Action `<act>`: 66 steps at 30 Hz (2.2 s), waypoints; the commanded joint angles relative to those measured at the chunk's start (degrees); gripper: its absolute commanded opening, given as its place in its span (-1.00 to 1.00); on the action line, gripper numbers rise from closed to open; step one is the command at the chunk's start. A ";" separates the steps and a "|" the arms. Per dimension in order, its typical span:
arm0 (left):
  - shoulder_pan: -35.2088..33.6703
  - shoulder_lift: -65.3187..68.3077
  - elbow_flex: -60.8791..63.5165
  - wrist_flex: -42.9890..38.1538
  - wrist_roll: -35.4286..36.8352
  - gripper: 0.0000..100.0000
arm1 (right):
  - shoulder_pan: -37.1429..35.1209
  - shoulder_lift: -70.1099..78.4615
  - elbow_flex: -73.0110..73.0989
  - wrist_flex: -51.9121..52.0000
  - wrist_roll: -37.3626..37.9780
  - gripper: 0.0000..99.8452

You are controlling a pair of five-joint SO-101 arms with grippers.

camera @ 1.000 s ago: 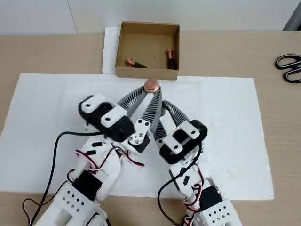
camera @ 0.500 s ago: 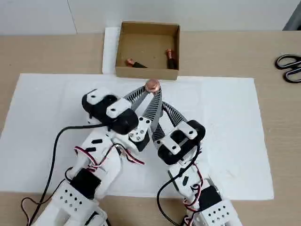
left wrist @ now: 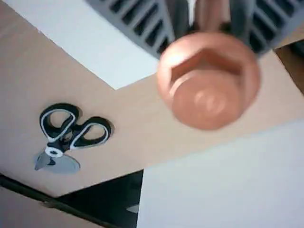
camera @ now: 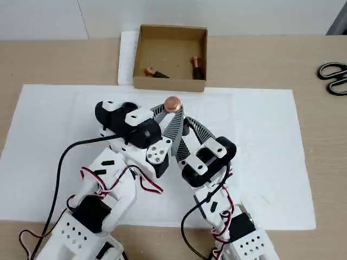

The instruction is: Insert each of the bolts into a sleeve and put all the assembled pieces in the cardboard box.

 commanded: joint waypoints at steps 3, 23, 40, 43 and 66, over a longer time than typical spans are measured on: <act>2.55 0.44 -0.04 6.86 0.35 -0.99 | -0.31 -1.36 0.35 -1.45 0.53 -0.99; -0.97 0.53 -19.03 24.53 0.26 -0.99 | -0.31 -1.27 0.35 -1.36 0.53 -0.99; -0.62 0.79 -21.32 32.44 0.35 -0.99 | -0.22 -1.19 0.35 -1.36 0.53 -0.99; -0.62 0.97 -21.32 32.35 0.35 -0.99 | -0.22 -1.19 0.35 -1.36 0.53 -0.99; 3.52 12.13 -33.80 37.71 0.35 -0.99 | -0.22 -1.10 0.35 -1.36 0.62 -0.99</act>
